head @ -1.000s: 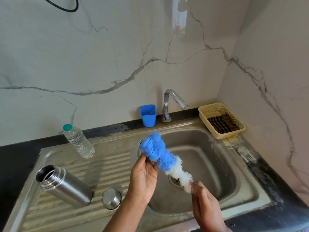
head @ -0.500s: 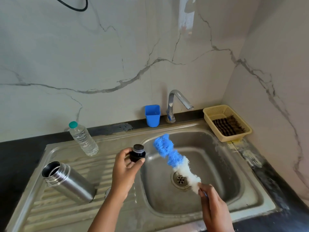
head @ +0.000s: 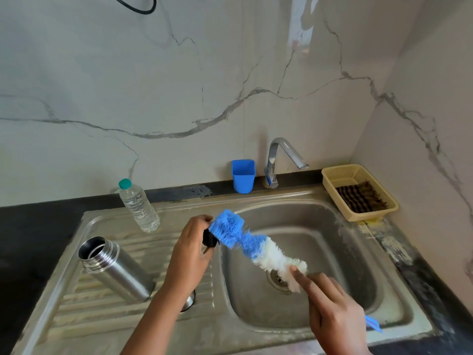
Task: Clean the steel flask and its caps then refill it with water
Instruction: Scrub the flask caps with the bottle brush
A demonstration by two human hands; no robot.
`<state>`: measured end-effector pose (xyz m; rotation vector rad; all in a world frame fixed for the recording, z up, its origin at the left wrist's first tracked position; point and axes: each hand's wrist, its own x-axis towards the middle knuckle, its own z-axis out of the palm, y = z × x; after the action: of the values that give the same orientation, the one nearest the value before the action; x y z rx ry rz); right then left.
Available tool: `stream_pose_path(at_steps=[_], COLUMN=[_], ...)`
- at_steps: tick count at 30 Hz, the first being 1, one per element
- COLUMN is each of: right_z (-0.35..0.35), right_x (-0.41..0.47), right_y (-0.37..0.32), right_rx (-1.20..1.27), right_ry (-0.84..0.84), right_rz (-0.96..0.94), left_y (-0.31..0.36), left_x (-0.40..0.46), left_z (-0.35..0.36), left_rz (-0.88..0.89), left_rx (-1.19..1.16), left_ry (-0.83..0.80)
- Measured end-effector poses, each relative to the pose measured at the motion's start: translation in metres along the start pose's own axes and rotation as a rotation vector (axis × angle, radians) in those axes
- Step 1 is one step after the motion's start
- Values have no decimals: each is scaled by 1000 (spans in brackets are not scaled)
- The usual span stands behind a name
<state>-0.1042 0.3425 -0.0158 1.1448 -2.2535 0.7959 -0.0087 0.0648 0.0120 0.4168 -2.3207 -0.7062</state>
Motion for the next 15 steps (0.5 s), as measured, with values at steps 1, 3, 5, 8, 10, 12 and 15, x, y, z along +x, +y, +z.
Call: stream_pose_path(at_steps=[1,3,5,8,10,12,15], right_z=[-2,-7,-12,-16,-18,-21,-25], right_x=[4,11,15,12,7,6,13], right_y=[-1,-5,-8,-7,-6,-5,-4], right_rx=[-34,-74,-86,-78,-76,-72,-70], right_ry=[11,12,-5,-22,-20,-9,-4], right_rz=[-10,-13,-8,-40,-95,-129,-114], left_y=[2,4,3,0,-2,0,4], left_x=[0,-1,-2,1,3,3,-1], left_z=[0,-1,-1,-3,-3,-3,-3], left_rz=[27,76,114,94,56,44,99], left_rx=[30,94,136,134,121,114,115], left_ry=[-1,0,-8,-3,17,12,0])
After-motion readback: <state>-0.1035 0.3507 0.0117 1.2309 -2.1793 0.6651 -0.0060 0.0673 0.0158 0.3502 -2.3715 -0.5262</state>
